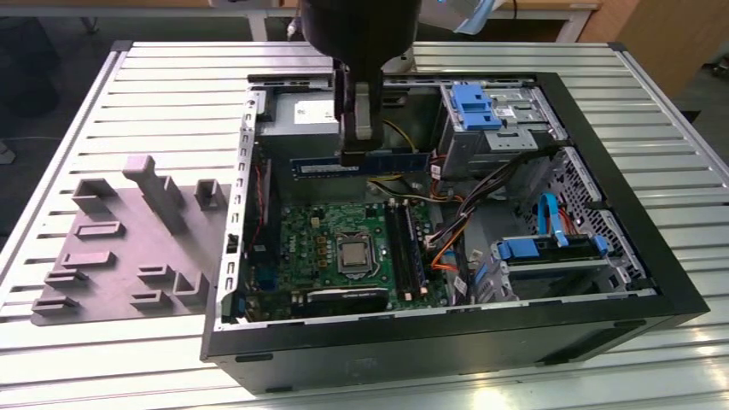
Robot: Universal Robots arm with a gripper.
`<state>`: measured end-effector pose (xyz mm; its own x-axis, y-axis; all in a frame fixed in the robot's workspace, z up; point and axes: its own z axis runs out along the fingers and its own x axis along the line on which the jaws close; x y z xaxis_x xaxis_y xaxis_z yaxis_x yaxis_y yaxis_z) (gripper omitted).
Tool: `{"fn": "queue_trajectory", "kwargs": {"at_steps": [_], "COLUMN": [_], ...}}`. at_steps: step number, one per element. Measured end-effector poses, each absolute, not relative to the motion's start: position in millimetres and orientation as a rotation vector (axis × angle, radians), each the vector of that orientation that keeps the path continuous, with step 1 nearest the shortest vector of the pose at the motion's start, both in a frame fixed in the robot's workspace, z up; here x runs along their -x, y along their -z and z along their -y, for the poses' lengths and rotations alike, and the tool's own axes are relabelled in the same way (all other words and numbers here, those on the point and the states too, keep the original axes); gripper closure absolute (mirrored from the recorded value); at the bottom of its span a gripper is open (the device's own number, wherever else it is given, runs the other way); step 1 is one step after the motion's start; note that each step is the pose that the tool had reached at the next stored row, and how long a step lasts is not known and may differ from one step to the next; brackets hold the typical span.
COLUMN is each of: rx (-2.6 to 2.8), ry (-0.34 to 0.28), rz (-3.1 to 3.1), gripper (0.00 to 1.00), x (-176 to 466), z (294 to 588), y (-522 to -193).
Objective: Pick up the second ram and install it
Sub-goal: 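Pick up the second ram and move it above second insertion slot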
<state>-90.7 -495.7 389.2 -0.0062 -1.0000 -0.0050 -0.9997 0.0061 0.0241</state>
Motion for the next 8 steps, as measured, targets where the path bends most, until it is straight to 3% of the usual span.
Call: {"fn": "queue_trajectory", "kwargs": {"at_steps": [8], "rx": [-2.205], "ry": [0.033], "rz": [2.218], "gripper": [0.89], "x": [82.8], "z": [495.1], "y": [-377.6]}}
